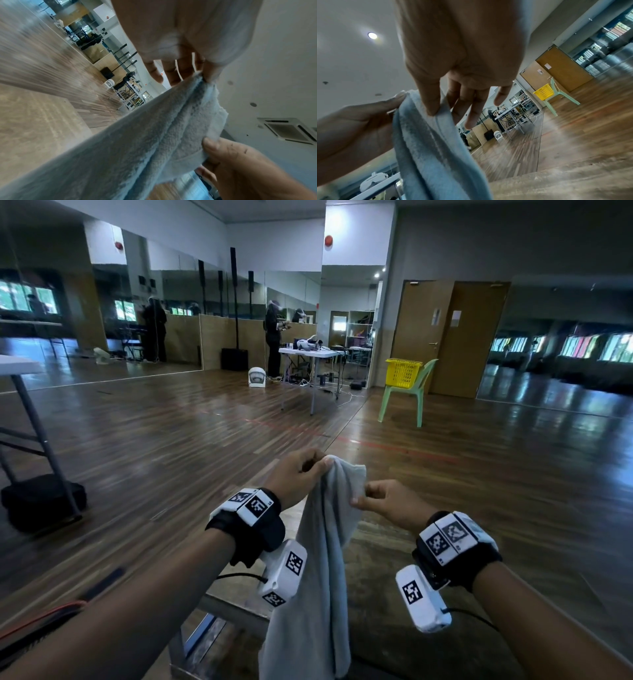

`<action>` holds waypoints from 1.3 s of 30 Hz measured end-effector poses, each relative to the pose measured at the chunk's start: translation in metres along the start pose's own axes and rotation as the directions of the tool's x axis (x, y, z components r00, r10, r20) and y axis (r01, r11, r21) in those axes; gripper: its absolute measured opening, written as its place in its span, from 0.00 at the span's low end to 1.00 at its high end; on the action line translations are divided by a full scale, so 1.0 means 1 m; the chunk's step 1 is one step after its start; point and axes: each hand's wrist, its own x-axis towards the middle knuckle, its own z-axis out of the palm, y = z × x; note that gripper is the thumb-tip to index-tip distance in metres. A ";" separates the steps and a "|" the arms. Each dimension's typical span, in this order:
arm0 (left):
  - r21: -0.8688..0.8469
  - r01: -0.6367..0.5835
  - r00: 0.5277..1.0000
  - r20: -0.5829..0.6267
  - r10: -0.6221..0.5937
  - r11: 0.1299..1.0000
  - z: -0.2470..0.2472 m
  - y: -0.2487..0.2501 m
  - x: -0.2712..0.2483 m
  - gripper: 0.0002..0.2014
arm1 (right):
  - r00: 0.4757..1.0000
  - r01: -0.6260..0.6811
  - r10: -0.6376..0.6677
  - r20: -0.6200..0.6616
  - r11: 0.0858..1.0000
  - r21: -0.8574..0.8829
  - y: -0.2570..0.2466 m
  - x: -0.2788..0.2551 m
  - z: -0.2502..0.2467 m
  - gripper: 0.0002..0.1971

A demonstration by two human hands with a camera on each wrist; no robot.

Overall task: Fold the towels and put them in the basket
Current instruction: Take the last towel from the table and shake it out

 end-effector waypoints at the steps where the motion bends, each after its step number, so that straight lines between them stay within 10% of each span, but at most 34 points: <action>1: 0.023 0.011 1.000 0.003 -0.011 1.000 0.000 0.000 0.001 0.11 | 1.000 0.005 -0.005 -0.026 1.000 -0.002 0.001 0.000 0.001 0.08; 7: 0.038 0.097 0.994 0.052 -0.099 0.995 0.002 -0.008 0.003 0.13 | 0.966 0.105 -0.059 -0.252 0.979 0.173 -0.012 0.001 -0.001 0.10; 15: -0.006 -0.053 0.997 -0.048 0.052 0.999 0.005 0.015 0.004 0.08 | 0.977 0.111 -0.073 -0.201 0.976 0.186 -0.014 -0.004 0.000 0.07; 22: 0.121 -0.078 0.977 -0.189 0.100 0.990 -0.020 0.020 0.011 0.09 | 0.995 -0.016 -0.027 -0.097 0.909 -0.416 0.015 -0.022 -0.017 0.07; 30: 0.249 -0.094 0.979 -0.151 0.135 0.964 -0.074 0.025 0.017 0.06 | 0.982 -0.177 0.092 -0.167 0.768 -0.616 0.045 -0.060 -0.082 0.09; 39: 0.332 -0.134 0.973 -0.133 0.187 0.934 -0.126 0.098 0.032 0.05 | 0.950 0.005 -0.198 -0.243 0.783 -0.621 -0.061 -0.086 -0.164 0.11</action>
